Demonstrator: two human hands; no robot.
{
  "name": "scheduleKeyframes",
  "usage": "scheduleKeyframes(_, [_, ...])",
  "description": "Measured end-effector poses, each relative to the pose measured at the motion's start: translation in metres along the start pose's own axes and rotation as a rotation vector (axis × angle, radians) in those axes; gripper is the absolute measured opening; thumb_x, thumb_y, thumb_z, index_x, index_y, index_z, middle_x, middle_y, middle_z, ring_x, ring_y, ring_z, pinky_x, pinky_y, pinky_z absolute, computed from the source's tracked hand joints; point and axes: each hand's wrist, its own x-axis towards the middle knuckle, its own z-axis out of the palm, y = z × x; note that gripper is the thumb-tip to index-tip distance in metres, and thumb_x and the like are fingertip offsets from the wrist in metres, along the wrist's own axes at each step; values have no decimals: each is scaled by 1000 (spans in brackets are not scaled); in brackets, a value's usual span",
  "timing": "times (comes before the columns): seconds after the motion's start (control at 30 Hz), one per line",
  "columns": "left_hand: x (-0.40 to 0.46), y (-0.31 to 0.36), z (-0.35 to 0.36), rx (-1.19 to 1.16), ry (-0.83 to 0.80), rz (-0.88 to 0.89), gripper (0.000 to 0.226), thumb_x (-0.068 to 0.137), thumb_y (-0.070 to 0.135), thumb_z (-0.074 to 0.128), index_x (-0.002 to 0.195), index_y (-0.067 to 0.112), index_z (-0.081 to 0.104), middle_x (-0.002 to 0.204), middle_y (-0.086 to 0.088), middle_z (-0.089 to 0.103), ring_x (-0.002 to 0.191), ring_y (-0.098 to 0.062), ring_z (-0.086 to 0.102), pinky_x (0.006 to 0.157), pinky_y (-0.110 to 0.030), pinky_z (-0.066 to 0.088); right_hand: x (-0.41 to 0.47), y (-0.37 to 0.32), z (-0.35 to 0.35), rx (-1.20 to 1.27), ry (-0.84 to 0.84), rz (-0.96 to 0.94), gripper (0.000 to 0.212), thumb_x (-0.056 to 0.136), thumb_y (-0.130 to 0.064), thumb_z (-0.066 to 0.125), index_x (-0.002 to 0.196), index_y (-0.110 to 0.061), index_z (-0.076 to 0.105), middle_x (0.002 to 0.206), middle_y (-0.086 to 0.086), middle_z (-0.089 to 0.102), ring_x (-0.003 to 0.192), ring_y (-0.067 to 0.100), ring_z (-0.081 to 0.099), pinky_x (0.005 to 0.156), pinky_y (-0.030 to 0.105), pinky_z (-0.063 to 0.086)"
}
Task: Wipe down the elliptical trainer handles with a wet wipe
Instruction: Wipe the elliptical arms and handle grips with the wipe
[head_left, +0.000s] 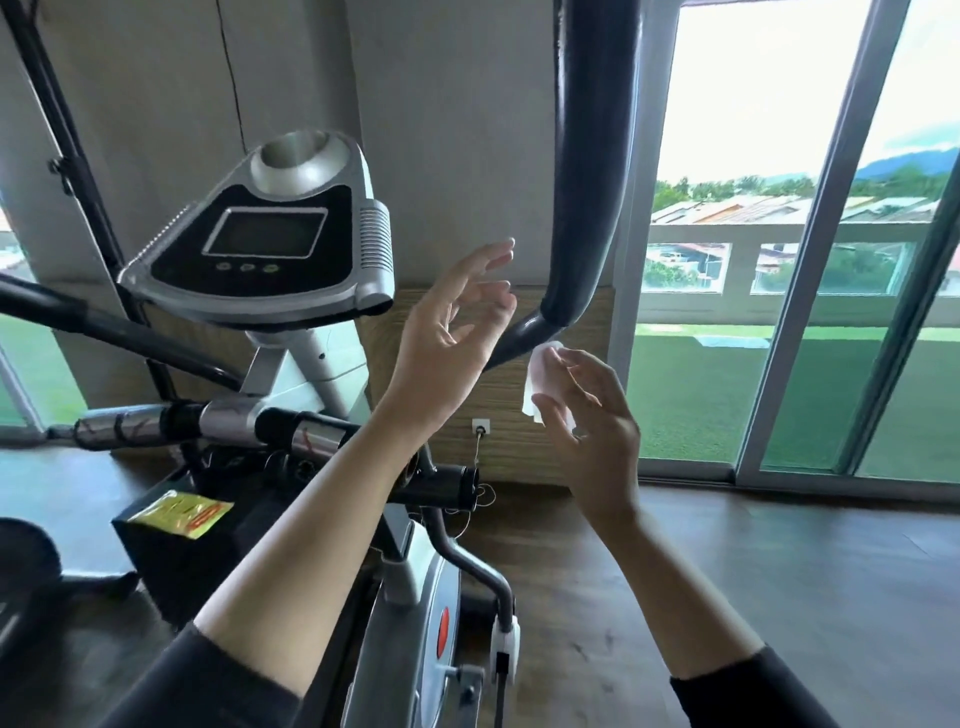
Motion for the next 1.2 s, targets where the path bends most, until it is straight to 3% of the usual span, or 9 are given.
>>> scheduleKeyframes(0.13, [-21, 12, -3, 11, -17, -76, 40, 94, 8, 59, 131, 22, 56, 127, 9, 60, 108, -3, 61, 88, -6, 45, -1, -22, -11, 25, -53, 39, 41, 77, 4, 73, 116, -7, 65, 120, 3, 54, 103, 5, 53, 94, 6, 40])
scheduleKeyframes(0.33, [-52, 17, -4, 31, -22, -167, 39, 94, 8, 59, 129, 26, 57, 128, 16, 58, 117, -1, 56, 101, -19, 46, -10, -35, -17, 91, -123, 97, 49, 76, 5, 73, 120, -12, 58, 120, 4, 58, 105, -5, 51, 94, 4, 38])
scheduleKeyframes(0.4, [-62, 14, -7, 60, -2, -196, 40, 94, 7, 58, 128, 27, 57, 129, 18, 57, 119, 3, 53, 104, -22, 42, -10, -34, -13, 127, -158, 105, 41, 76, 4, 73, 115, -9, 65, 120, 6, 61, 107, -13, 49, 92, 3, 38])
scheduleKeyframes(0.57, [-78, -2, -22, 245, 114, -257, 39, 93, 7, 60, 129, 22, 58, 129, 13, 59, 119, 5, 52, 94, 1, 34, -6, -32, 5, 269, -276, 77, 33, 77, 2, 73, 109, -5, 69, 118, -3, 59, 106, -12, 51, 90, 3, 40])
scheduleKeyframes(0.7, [-87, -20, -39, 481, 197, -312, 38, 93, 12, 60, 127, 27, 59, 129, 18, 57, 121, 8, 49, 103, -12, 34, -2, -29, 26, 350, -429, 52, 33, 80, -3, 71, 112, -8, 68, 118, 0, 64, 108, 1, 58, 98, 15, 43])
scheduleKeyframes(0.83, [-92, -34, -58, 693, 251, -365, 39, 92, 9, 57, 127, 27, 61, 130, 14, 58, 120, 0, 50, 103, -19, 38, 9, -31, 50, 443, -630, 64, 30, 82, -4, 70, 112, -8, 69, 114, -1, 65, 103, -8, 50, 92, 0, 35])
scheduleKeyframes(0.93, [-92, -47, -73, 806, 229, -374, 36, 92, 12, 57, 126, 24, 63, 130, 9, 60, 123, -7, 51, 105, -25, 38, 16, -33, 63, 530, -826, 124, 24, 87, -10, 66, 111, -11, 70, 108, -10, 64, 97, -15, 52, 88, -1, 37])
scheduleKeyframes(1.07, [-94, -62, -90, 897, 156, -339, 30, 91, 21, 58, 120, 21, 66, 126, 6, 63, 122, -10, 53, 105, -32, 42, 17, -35, 70, 549, -921, 215, 23, 89, -18, 65, 111, -13, 70, 110, -12, 66, 97, -11, 56, 85, -2, 38])
scheduleKeyframes(1.2, [-94, -64, -102, 932, 91, -279, 32, 90, 34, 54, 115, 22, 68, 124, 8, 64, 119, -1, 51, 103, -26, 41, 21, -41, 71, 456, -988, 237, 20, 88, -26, 66, 105, -17, 73, 105, -13, 68, 93, -7, 58, 79, -5, 35])
